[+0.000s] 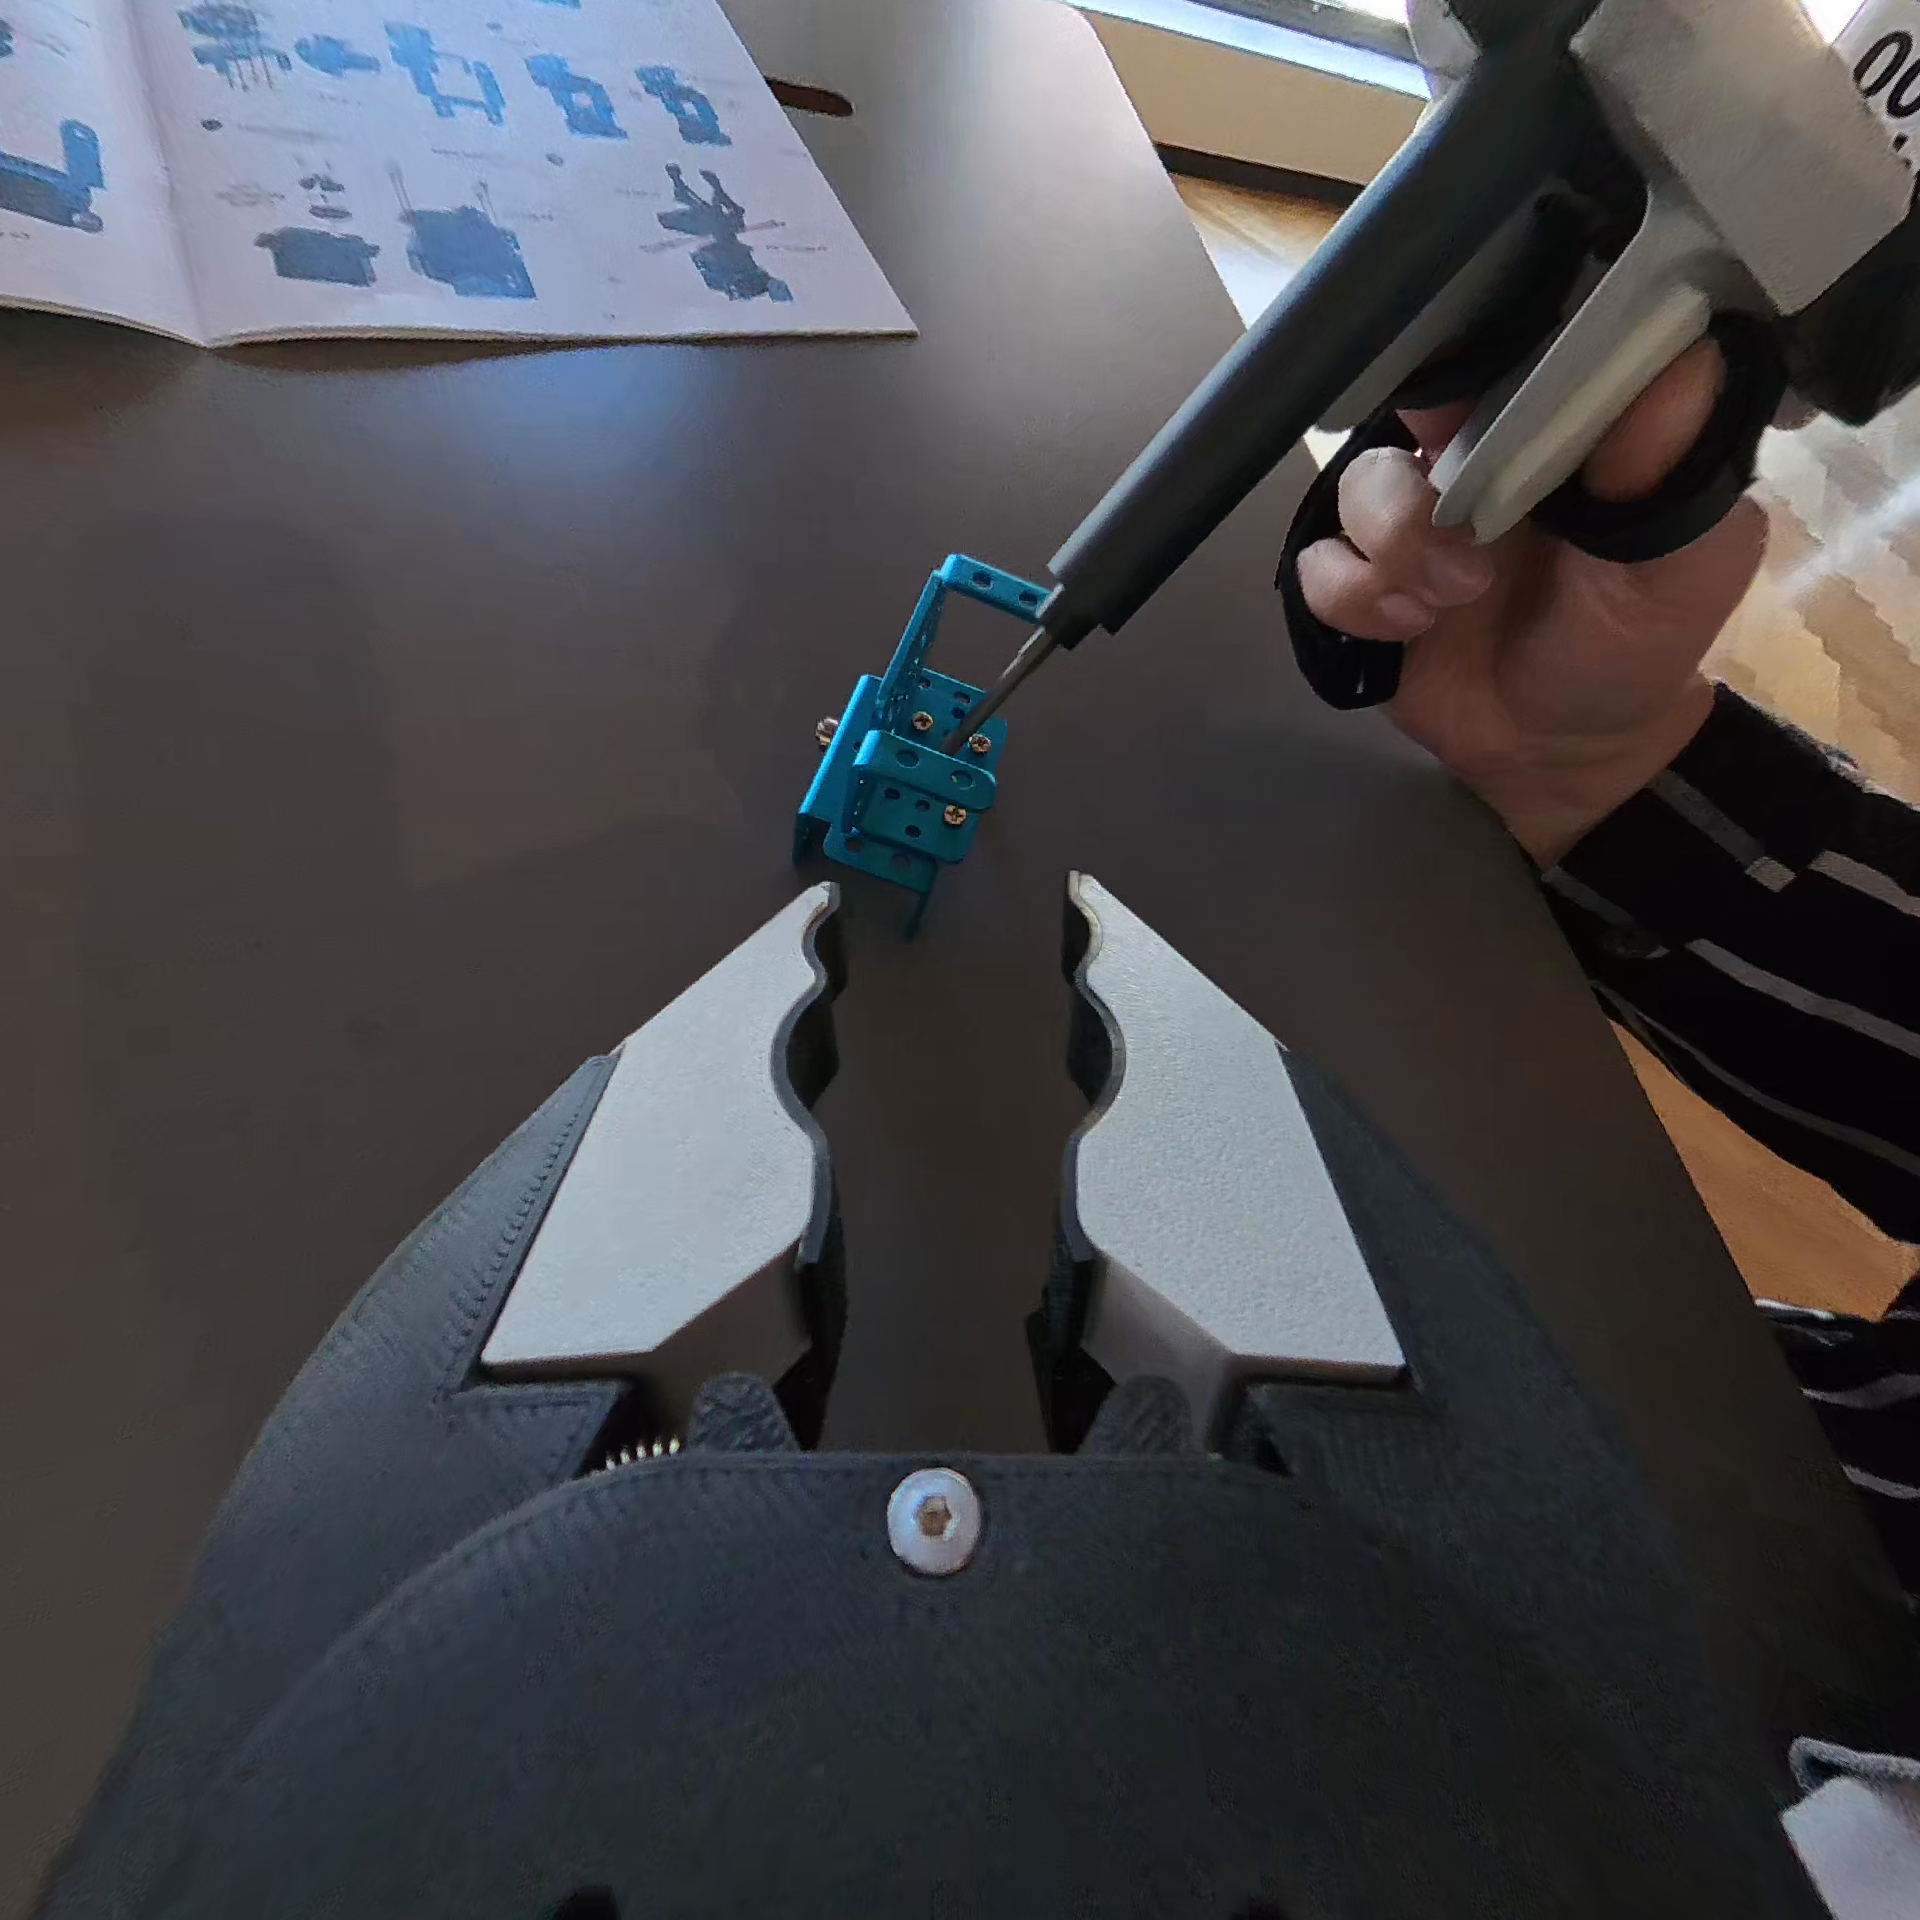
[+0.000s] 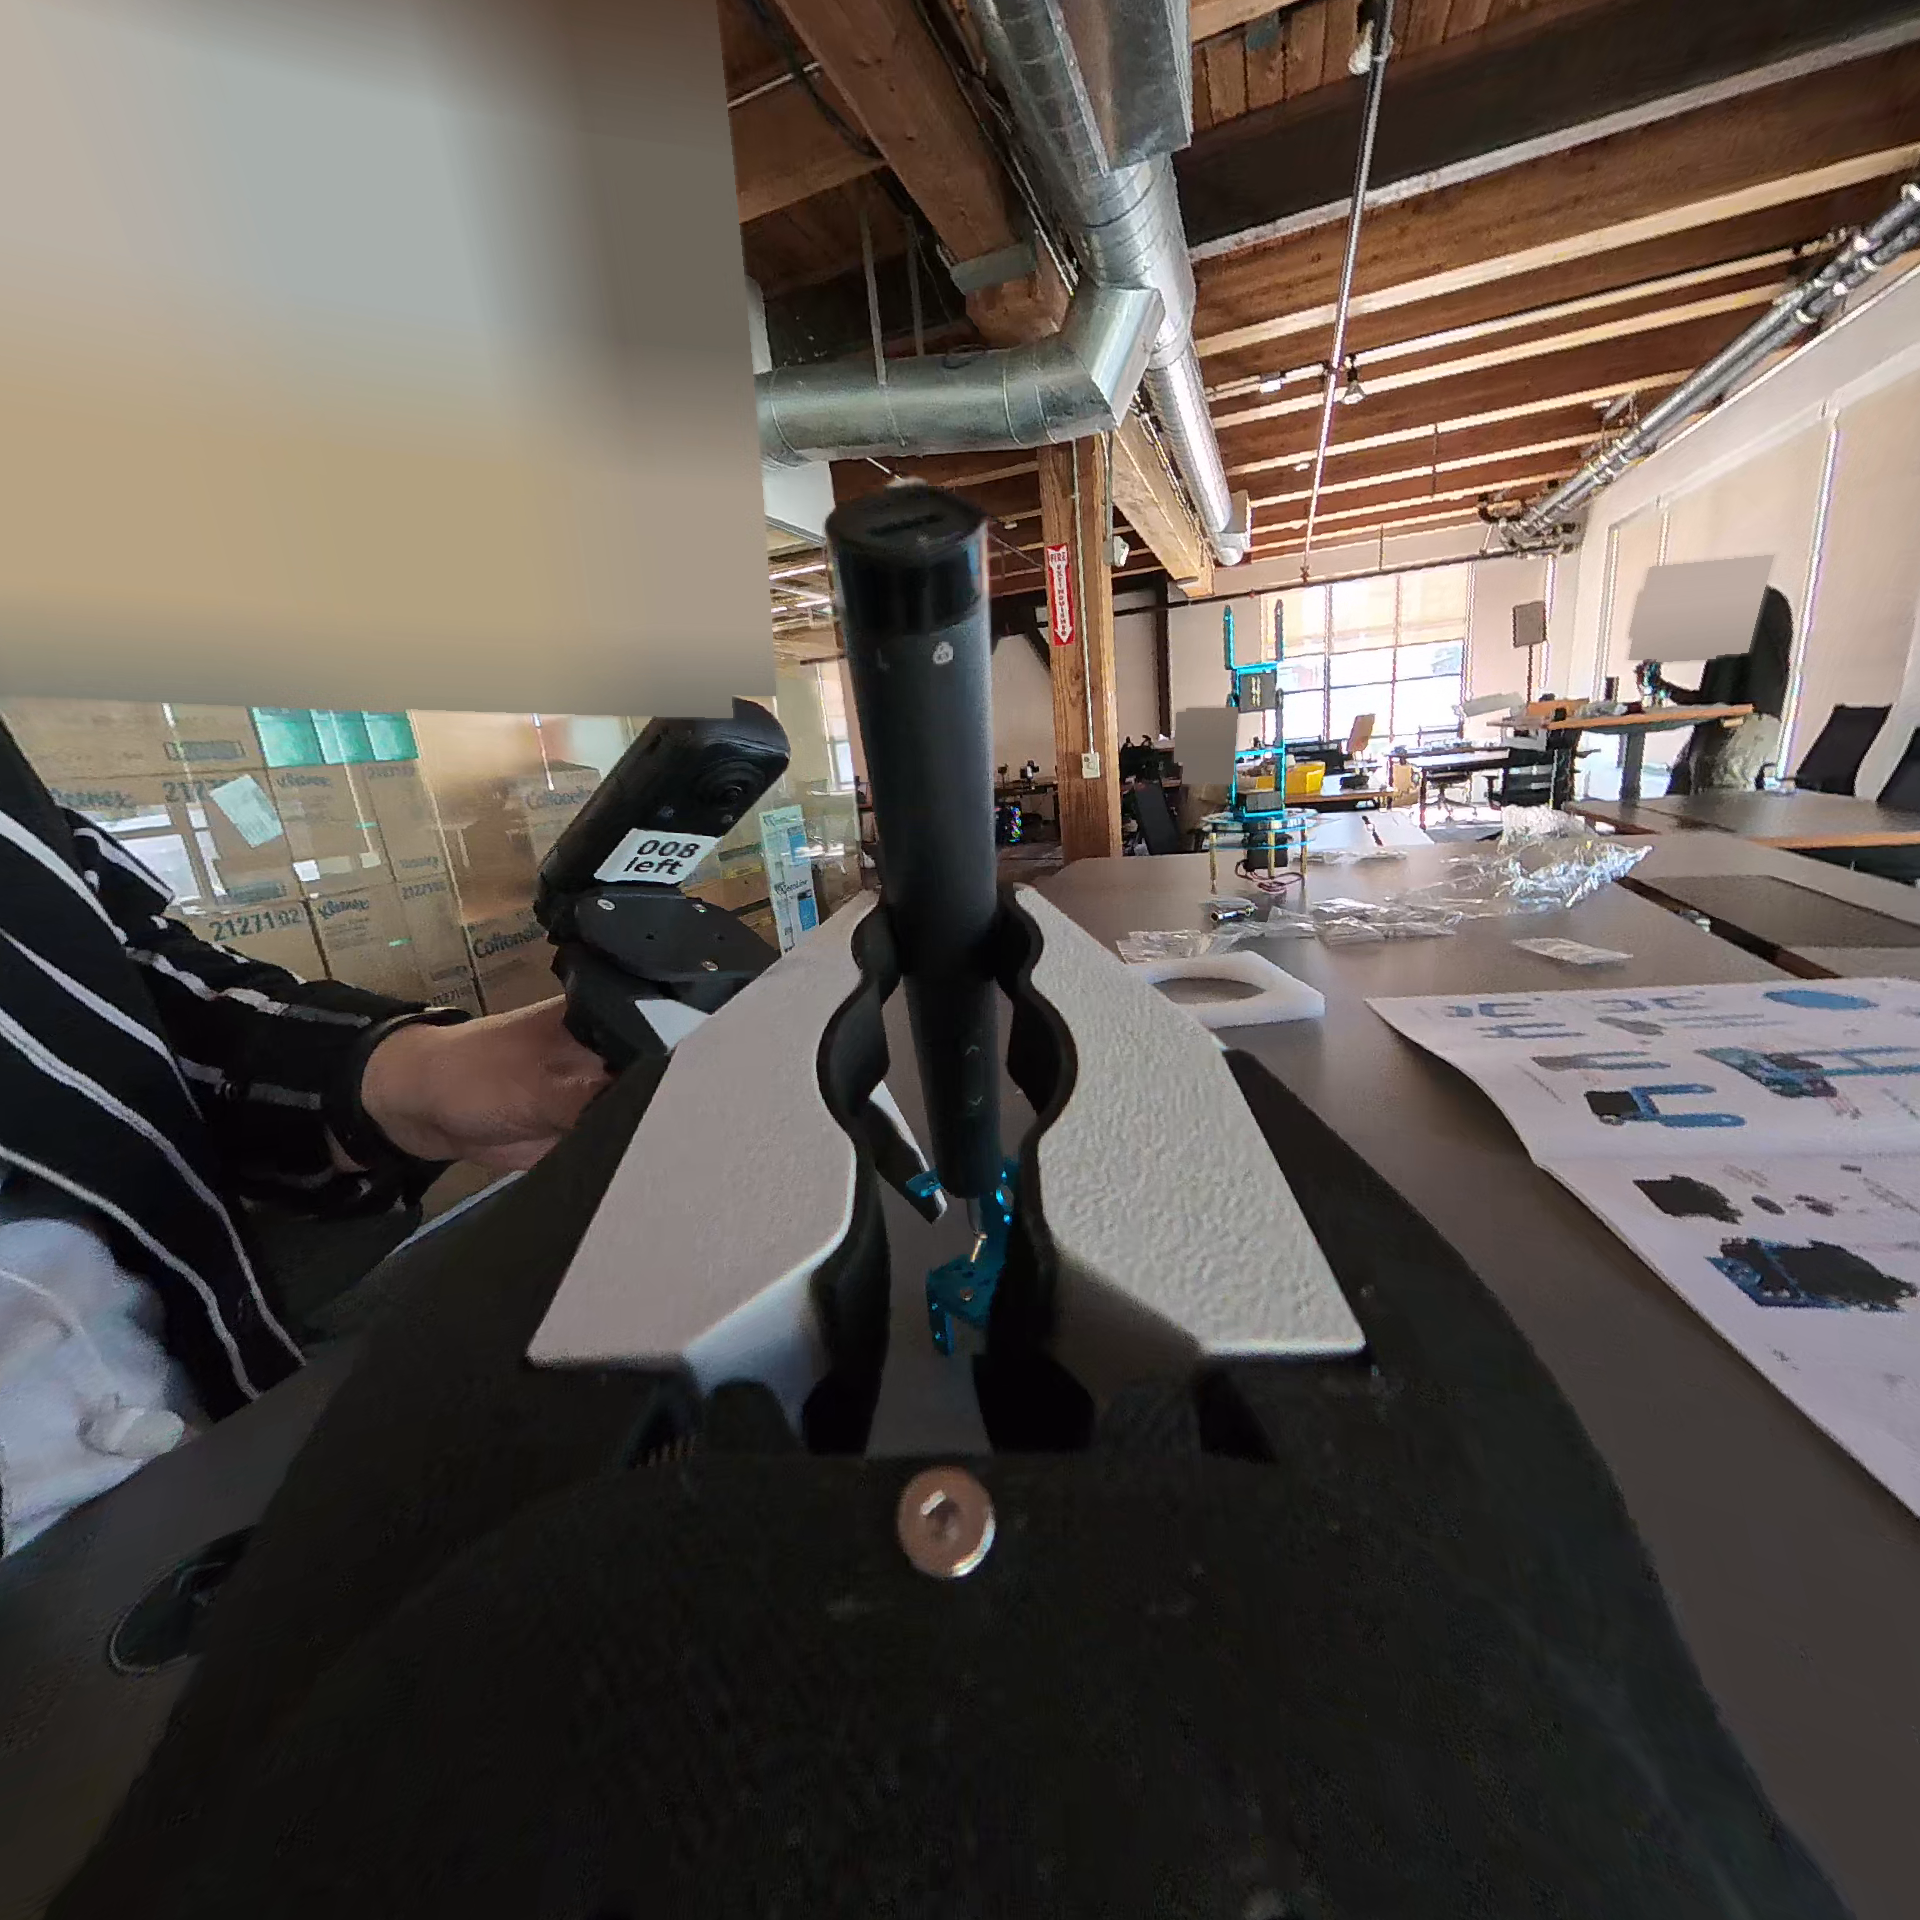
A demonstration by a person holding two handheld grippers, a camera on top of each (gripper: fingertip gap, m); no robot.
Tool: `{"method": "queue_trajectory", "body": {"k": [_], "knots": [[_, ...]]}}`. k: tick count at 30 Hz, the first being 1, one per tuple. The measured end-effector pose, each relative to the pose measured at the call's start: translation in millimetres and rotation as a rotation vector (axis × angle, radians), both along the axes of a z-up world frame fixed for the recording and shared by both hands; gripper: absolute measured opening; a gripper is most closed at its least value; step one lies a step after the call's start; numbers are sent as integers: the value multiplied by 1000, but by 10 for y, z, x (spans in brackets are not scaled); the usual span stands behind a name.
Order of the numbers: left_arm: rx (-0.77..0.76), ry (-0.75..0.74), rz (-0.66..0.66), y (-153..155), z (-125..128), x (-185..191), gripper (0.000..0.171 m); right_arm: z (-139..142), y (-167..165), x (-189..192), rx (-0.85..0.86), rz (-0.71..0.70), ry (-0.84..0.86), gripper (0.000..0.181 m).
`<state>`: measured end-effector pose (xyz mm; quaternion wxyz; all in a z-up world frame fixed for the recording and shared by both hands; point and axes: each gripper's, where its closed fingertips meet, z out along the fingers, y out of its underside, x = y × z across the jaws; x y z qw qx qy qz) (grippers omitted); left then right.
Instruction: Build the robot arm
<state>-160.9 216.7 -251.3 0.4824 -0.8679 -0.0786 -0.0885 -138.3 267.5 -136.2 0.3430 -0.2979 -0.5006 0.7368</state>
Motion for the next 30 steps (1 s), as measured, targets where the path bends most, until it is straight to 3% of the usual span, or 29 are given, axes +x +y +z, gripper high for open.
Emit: {"method": "queue_trajectory", "body": {"k": [3, 7, 9, 13, 16, 18, 25, 30], "knots": [[3, -40, 38, -54, 90, 14, 29, 33, -4, 39, 18, 19, 29, 17], [52, -295, 45, -91, 284, 288, 24, 49, -41, 92, 67, 35, 59, 17], [66, -318, 37, -83, 285, 390, 24, 34, -86, 90, 116, 32, 63, 17], [69, -67, 48, -67, 179, 380, 32, 55, -270, 130, 230, 66, 83, 17], [105, 205, 61, -46, 317, 320, 33, 77, -328, 104, 270, 77, 52, 16], [133, 311, 36, -6, 464, 328, 31, 111, -332, 72, 271, 91, 25, 16], [185, 344, -131, 241, 930, 261, 35, 272, -319, -77, 298, 156, -77, 17], [122, 321, -240, 430, 1013, 196, 36, 294, -328, -149, 284, 214, -88, 17]]}}
